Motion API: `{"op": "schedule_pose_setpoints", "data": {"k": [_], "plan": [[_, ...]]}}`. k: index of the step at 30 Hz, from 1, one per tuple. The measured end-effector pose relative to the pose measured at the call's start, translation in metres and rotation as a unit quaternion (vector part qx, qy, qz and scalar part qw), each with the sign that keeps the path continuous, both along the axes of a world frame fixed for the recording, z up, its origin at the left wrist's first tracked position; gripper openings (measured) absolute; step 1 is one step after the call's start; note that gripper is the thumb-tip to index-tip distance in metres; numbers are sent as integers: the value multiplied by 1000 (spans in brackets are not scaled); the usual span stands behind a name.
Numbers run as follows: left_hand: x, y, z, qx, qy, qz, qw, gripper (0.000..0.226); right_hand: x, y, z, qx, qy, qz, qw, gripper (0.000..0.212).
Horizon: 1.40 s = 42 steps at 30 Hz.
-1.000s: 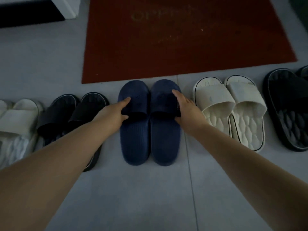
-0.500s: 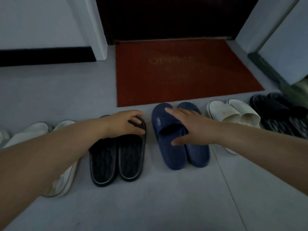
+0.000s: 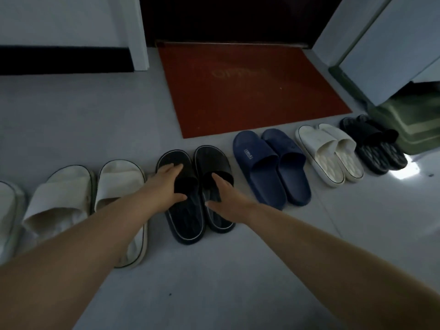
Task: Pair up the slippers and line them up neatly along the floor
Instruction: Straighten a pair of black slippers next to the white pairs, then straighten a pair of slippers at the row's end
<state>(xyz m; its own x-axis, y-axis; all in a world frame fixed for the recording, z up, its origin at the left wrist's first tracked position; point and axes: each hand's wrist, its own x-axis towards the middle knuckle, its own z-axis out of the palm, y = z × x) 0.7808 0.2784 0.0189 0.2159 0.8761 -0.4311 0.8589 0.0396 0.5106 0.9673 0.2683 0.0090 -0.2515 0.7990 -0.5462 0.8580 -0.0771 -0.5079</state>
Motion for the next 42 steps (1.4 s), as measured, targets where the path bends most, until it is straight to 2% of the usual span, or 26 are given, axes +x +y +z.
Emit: {"op": "schedule_pose_setpoints", "data": {"k": [4,6,11,18,30,42], "plan": [[-8,-3,-9,-4,-24,33,999,87,-17,-9,-16,11,33,-47,998,79],[-8,-4,-12,-3,-19,41,999,85,-21,-10,-20,27,22,-51,998,78],[-6,-1,-16,-4,-2,34,999,84,-16,7,-10,155,-5,-127,980,69],[-4,0,-28,1,10,61,998,77,-6,25,-6,45,-57,14,997,81],[8,9,-39,-13,27,116,993,67,9,16,-13,41,-70,44,996,82],[-9,9,-54,42,-1,108,993,60,9,33,-11,69,-27,45,996,78]]}}
